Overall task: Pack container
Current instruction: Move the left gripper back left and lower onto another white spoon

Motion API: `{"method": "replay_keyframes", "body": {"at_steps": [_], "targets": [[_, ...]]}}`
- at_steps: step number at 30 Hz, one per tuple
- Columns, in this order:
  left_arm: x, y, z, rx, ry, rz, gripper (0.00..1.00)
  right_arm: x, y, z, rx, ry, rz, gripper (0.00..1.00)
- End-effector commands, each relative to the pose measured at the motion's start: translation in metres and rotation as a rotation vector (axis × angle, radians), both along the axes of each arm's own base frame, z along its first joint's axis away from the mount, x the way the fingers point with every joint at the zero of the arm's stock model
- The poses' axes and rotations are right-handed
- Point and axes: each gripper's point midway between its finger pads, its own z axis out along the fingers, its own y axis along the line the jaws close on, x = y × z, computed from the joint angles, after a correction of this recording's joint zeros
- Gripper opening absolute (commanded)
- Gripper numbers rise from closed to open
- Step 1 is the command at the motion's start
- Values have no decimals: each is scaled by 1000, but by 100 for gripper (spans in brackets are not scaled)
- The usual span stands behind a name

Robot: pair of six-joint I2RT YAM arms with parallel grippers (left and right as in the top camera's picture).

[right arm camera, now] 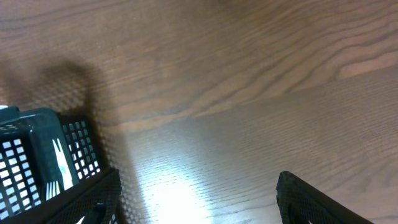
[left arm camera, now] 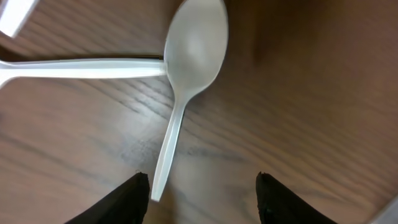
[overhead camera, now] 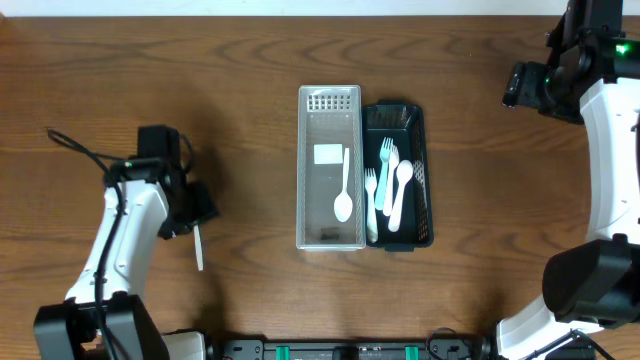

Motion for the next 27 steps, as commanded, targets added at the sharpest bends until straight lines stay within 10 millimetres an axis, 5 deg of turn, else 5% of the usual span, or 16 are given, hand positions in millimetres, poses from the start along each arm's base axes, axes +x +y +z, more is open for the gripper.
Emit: {"method": "replay_keyframes", "body": {"at_steps": [1,8,27], "targets": [[-11,-4,-18,-19,19,-18,61,-1,-6,-6,-9,20,0,83],[-12,-4,-38,-11,-15,-66,72,-3,-6,-7,-8,30,0,83],[-4,11,-70,-6,25,-73,76,-5,-6,-7,-7,37,-2,83]]}}
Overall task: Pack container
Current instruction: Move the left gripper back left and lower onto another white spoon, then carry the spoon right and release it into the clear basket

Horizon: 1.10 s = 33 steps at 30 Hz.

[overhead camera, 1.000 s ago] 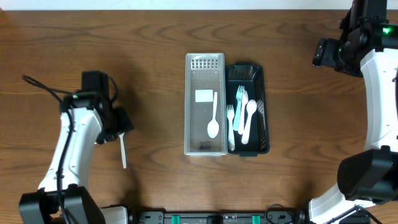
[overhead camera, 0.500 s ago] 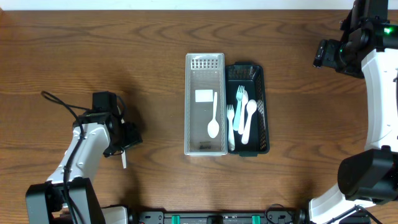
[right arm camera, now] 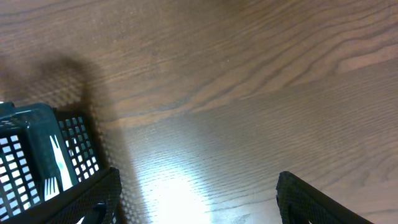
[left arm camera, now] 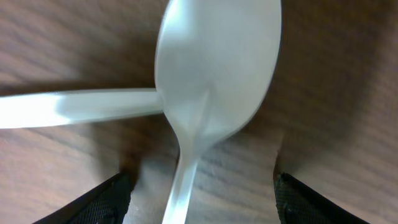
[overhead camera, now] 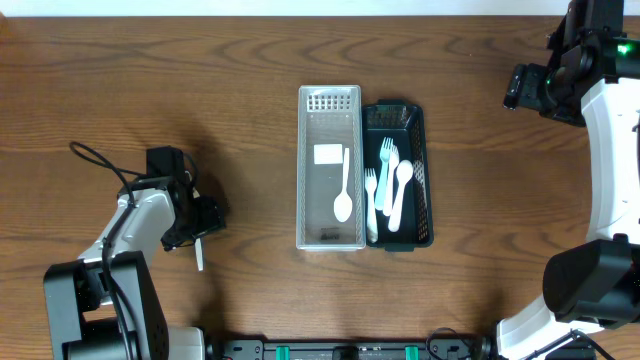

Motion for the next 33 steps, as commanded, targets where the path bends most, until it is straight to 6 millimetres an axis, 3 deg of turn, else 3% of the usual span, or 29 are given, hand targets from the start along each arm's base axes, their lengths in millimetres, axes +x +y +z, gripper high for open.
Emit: {"method": "replay_keyframes", "body": {"at_steps": [1,5,10,19,24,28,33], "targets": [[0,2,-9,0,14,-11,76,-1,-5,-6,-10,19,2,83],[5,3,-8,4,-7,-21,71,-1,-5,-6,-10,19,2,83],[6,3,-8,4,-11,-21,44,-1,-5,-6,-10,19,2,83],[6,3,-8,4,-10,-20,15,-1,-5,-6,-11,19,1,83],[8,3,-4,4,-11,-20,6,-1,-5,-5,-11,18,1,83],[14,4,5,4,-13,-21,6,-1,-5,-6,-11,19,1,83],[32,-5,42,-12,-48,-50,5,-1,-5,-6,-11,19,1,83]]}}
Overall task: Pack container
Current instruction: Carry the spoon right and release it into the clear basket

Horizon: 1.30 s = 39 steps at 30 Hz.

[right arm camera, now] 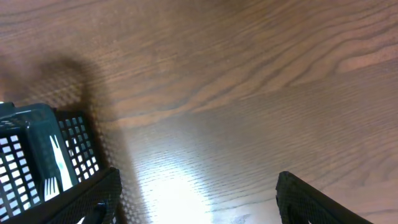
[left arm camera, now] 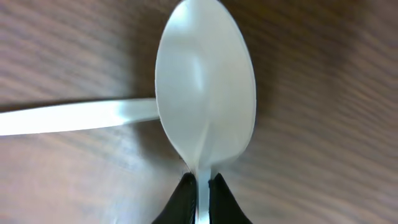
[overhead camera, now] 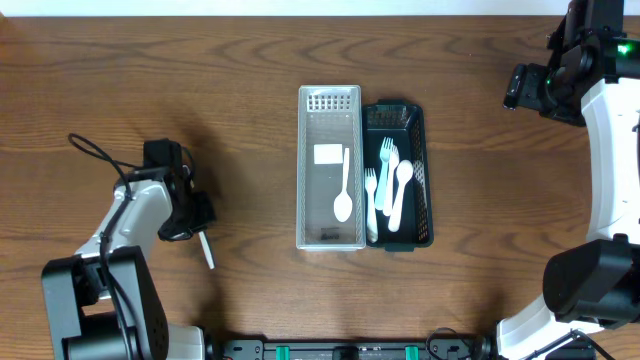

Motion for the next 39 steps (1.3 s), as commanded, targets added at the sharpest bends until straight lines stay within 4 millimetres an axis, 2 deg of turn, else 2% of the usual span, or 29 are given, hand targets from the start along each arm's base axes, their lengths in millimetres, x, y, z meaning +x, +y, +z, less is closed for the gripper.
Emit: {"method": "replay_keyframes", "body": {"at_steps": [1,7,10,13,17,20,24,29,30,32,33,35,37,39], "targets": [[30,-13,39,-32,-94,-42,6,-1,-5,-6,-10,18,2,83],[61,-67,118,-89,-248,-138,6,-1,-5,-6,-10,18,2,83],[67,-111,142,-117,-319,-228,6,-1,-5,-6,-10,19,2,83],[62,-150,146,-141,-336,-334,6,-1,-5,-5,-10,18,2,83],[46,-204,138,-169,-325,-492,6,-1,-5,-5,-10,18,2,83],[41,-232,129,-182,-323,-567,6,-1,-5,-5,-10,18,2,83],[46,-251,113,-197,-310,-558,6,-2,-5,-6,-10,22,2,83],[53,-259,87,-195,-270,-562,7,-3,-5,-6,-9,26,2,83],[54,-259,84,-193,-264,-562,12,-3,-5,-6,-9,26,2,83],[55,-260,82,-192,-260,-562,34,-3,-5,-6,-9,28,2,83],[56,-261,84,-194,-265,-563,41,-3,-5,-6,-9,28,2,83],[59,-263,97,-193,-286,-589,47,-3,-5,-6,-9,28,2,83],[64,-264,123,-189,-324,-639,57,-3,-5,-6,-9,28,2,83],[72,-257,153,-143,-371,-643,59,-3,-5,-6,-9,29,2,83]]}}
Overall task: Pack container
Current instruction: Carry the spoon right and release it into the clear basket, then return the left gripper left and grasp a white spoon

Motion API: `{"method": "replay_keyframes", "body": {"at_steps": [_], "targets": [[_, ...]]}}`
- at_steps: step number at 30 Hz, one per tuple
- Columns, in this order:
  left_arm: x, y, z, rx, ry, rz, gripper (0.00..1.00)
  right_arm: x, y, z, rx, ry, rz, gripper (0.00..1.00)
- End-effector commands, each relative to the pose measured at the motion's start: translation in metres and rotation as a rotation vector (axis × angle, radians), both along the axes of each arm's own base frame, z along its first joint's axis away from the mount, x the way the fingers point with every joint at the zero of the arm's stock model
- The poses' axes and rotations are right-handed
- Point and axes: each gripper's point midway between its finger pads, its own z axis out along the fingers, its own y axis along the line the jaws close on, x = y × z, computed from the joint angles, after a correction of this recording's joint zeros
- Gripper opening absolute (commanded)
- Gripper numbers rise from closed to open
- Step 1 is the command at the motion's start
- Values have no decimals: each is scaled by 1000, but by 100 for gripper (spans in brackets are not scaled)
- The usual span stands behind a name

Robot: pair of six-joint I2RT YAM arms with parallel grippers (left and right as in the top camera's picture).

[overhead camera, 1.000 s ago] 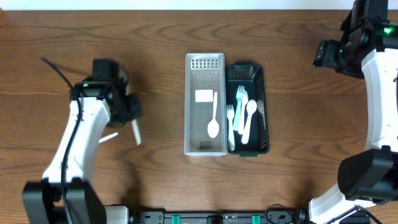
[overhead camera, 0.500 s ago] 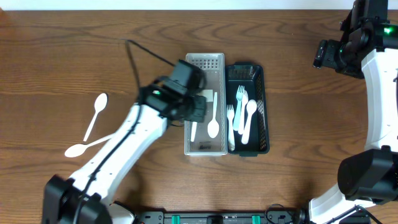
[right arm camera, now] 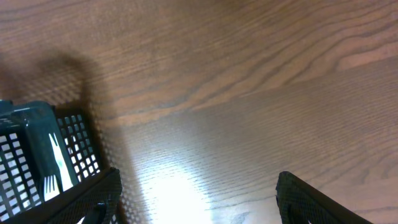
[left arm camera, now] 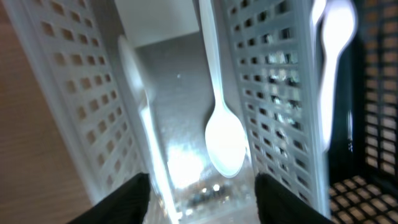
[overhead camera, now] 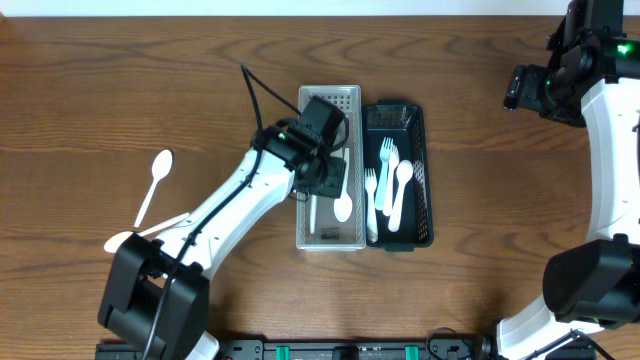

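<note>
The clear perforated container (overhead camera: pixel 301 140) stands mid-table beside a dark mesh basket (overhead camera: pixel 425 200). My left gripper (overhead camera: pixel 318 185) hovers open over the clear container (left arm camera: pixel 62 93); in the left wrist view the left gripper (left arm camera: pixel 205 202) holds nothing. Under it lie two white spoons: one spoon (left arm camera: pixel 224 140) down the middle and a second spoon (left arm camera: pixel 138 112) along the left wall. My right gripper (right arm camera: pixel 196 199) is open above bare wood at the far right, holding nothing.
The dark basket (left arm camera: pixel 373 124) holds white forks and a spoon (overhead camera: pixel 402 180). On the table's left lie a loose white spoon (overhead camera: pixel 155 175) and another white utensil (overhead camera: pixel 135 240). The right arm (overhead camera: pixel 600 110) stands along the right edge.
My left gripper was shut on a spoon's handle at the table's left. Now it is open over the clear container, and a second spoon lies inside along the wall. The right arm has not moved.
My left gripper stood open over crossed white utensils at the table's left, then lower around a spoon, then shut on its handle. Now it is open above the clear container, which holds two spoons instead of one. The right arm stayed still throughout.
</note>
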Motion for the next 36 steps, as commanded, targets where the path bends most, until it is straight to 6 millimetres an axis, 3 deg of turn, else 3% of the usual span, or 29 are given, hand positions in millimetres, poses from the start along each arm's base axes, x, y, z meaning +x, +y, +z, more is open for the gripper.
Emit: {"method": "replay_keyframes", "body": {"at_steps": [1,5,8,13,17,20,24,29,36], "targets": [[26,6,70,6,-177,-13,59,-1,-5,-6,-11,21,2,83],[44,62,122,92,-283,207,64,-2,-6,-6,-13,21,1,83],[47,127,140,89,-281,536,73,-2,-6,-6,-13,22,1,83],[25,234,133,69,-139,1109,99,-3,-5,-6,-12,30,1,83],[-4,291,107,46,-1,1502,98,-5,-5,-7,-11,35,1,83],[-17,310,80,22,81,1653,98,-6,-5,-7,-10,40,1,83],[-40,325,31,55,171,1782,98,-7,-5,-8,-10,46,1,83],[-78,322,-30,104,305,1867,98,-8,-6,-8,-17,48,-2,83],[-109,316,-75,142,372,1909,98,-10,-8,-8,-29,58,-6,83]]}}
